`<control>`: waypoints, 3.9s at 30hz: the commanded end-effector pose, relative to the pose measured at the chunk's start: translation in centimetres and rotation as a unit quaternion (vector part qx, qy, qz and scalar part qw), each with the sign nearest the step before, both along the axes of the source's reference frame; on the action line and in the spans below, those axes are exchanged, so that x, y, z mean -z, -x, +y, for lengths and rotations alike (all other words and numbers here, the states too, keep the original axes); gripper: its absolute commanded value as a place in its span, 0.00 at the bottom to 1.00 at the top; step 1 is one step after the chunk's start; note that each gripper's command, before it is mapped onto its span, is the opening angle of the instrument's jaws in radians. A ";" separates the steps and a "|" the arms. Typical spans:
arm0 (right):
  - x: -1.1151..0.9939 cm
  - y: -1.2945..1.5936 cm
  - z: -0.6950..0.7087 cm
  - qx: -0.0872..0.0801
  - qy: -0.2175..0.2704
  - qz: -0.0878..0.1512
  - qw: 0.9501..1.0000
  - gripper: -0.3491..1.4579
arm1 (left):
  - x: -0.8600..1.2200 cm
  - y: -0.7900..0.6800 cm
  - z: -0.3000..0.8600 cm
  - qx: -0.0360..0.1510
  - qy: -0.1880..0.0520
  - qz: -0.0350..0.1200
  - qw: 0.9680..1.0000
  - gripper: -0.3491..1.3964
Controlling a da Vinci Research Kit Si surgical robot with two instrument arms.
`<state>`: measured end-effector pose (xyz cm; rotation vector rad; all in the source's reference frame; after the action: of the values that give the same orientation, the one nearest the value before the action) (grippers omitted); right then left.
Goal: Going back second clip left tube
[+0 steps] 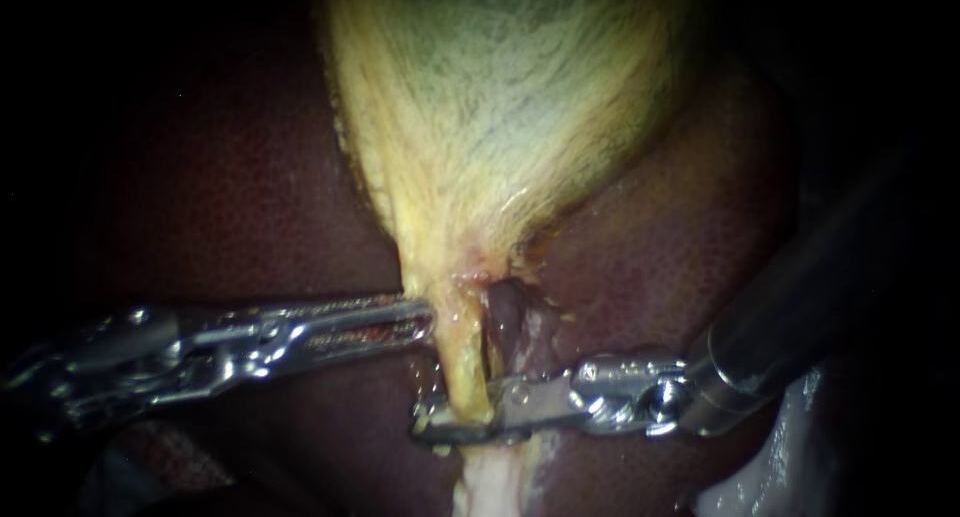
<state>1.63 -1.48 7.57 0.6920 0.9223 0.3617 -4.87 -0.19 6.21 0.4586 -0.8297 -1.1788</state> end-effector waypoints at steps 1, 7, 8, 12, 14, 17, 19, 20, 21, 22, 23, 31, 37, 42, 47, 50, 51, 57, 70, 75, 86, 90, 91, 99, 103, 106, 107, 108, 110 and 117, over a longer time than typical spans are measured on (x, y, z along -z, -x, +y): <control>0.00 0.00 0.00 0.000 0.000 0.000 1.000 0.00 | 0.00 0.00 0.00 0.000 0.000 0.000 1.000 0.20; 0.00 -0.01 0.00 0.000 0.000 0.000 1.000 0.00 | 0.00 0.00 0.00 0.000 0.000 0.000 1.000 0.20; 0.00 -0.01 -0.01 0.000 0.000 0.000 1.000 0.00 | 0.00 0.00 0.00 0.000 0.000 0.000 1.000 0.20; 0.00 -0.01 -0.01 0.000 0.000 0.000 1.000 0.00 | 0.00 -0.01 0.00 0.000 0.000 0.000 1.000 0.20; 0.01 -0.01 0.00 -0.001 0.000 0.001 1.000 0.00 | 0.00 -0.02 0.00 0.000 0.000 0.000 1.000 0.20; 0.02 -0.02 0.00 -0.003 -0.001 0.005 1.000 0.22 | 0.00 -0.02 0.00 -0.001 0.000 0.000 1.000 0.20; 0.02 -0.02 0.01 0.007 0.023 0.020 1.000 0.34 | 0.00 -0.03 0.00 -0.001 0.000 0.000 1.000 0.20; 0.02 -0.01 0.01 0.010 0.032 0.028 0.999 0.38 | 0.00 -0.03 0.00 -0.001 0.000 0.000 1.000 0.20; 0.02 -0.01 0.01 0.013 0.044 0.040 0.998 0.41 | 0.00 -0.03 0.00 -0.001 0.000 0.000 1.000 0.20; 0.02 -0.01 0.01 0.014 0.051 0.047 0.998 0.42 | 0.00 -0.03 0.00 -0.001 0.000 0.000 1.000 0.20; 0.01 -0.01 0.02 0.014 0.055 0.053 0.997 0.44 | 0.00 -0.03 0.00 -0.001 0.000 0.000 1.000 0.20; -0.02 0.02 0.14 0.039 0.114 0.086 0.989 0.49 | 0.01 -0.04 -0.01 -0.001 0.000 -0.001 1.000 0.20; -0.01 0.06 0.20 0.046 0.143 0.098 0.984 0.50 | 0.01 -0.05 -0.01 -0.001 0.000 -0.001 1.000 0.20; 0.02 0.10 0.21 0.050 0.155 0.104 0.981 0.51 | 0.02 -0.05 -0.01 -0.001 0.000 -0.001 1.000 0.20; 0.03 0.15 0.21 0.050 0.163 0.103 0.980 0.52 | 0.02 -0.06 -0.02 -0.001 0.000 -0.001 1.000 0.20; 0.06 0.21 0.20 0.051 0.162 0.105 0.980 0.52 | 0.02 -0.06 -0.02 -0.001 0.000 -0.001 1.000 0.20; 0.07 0.23 0.20 0.051 0.163 0.104 0.980 0.52 | 0.02 -0.06 -0.02 -0.001 0.000 -0.001 1.000 0.20; 0.28 0.47 0.33 0.044 0.168 0.102 0.980 0.52 | 0.00 -0.09 -0.01 -0.002 0.000 -0.001 1.000 0.20; 0.81 1.24 0.85 0.033 0.222 0.094 0.970 0.52 | -0.04 -0.09 0.02 -0.002 -0.001 -0.001 1.000 0.20; 0.88 1.35 0.92 0.024 0.225 0.084 0.970 0.52 | -0.05 -0.08 0.03 -0.002 -0.001 -0.001 1.000 0.20; 0.96 1.40 0.86 0.034 0.241 0.091 0.966 0.52 | -0.31 -0.06 0.17 -0.002 -0.001 -0.002 1.000 0.20; 0.97 1.40 0.86 0.037 0.239 0.094 0.966 0.52 | -0.41 0.03 0.20 0.000 0.000 0.000 1.000 0.20; 0.97 1.40 0.85 0.038 0.238 0.095 0.966 0.52 | -0.43 0.06 0.20 0.001 0.001 0.001 1.000 0.20; 0.99 1.41 0.83 0.042 0.239 0.099 0.965 0.52 | -0.45 0.20 0.11 0.000 0.002 0.001 1.000 0.20; 0.99 1.41 0.83 0.042 0.238 0.100 0.965 0.52 | -0.47 0.22 0.10 -0.001 0.001 -0.001 1.000 0.20; 0.99 1.41 0.83 0.043 0.237 0.101 0.965 0.52 | -0.48 0.25 0.10 -0.002 0.001 -0.001 1.000 0.20; 0.99 1.41 0.83 0.044 0.237 0.102 0.965 0.52 | -0.49 0.26 0.10 -0.002 0.001 -0.001 1.000 0.20; 0.99 1.41 0.83 0.045 0.236 0.103 0.965 0.52 | -0.49 0.26 0.10 -0.003 0.001 -0.002 1.000 0.20; 0.99 1.41 0.83 0.045 0.236 0.102 0.965 0.52 | -0.49 0.27 0.10 -0.003 0.001 -0.002 1.000 0.20; 0.99 1.41 0.83 0.047 0.234 0.104 0.965 0.52 | -0.50 0.27 0.10 -0.004 0.000 -0.003 1.000 0.20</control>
<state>0.22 -0.65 6.58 0.3373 1.1211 -0.0212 -5.14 -0.10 6.71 0.4670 -0.8329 -1.1693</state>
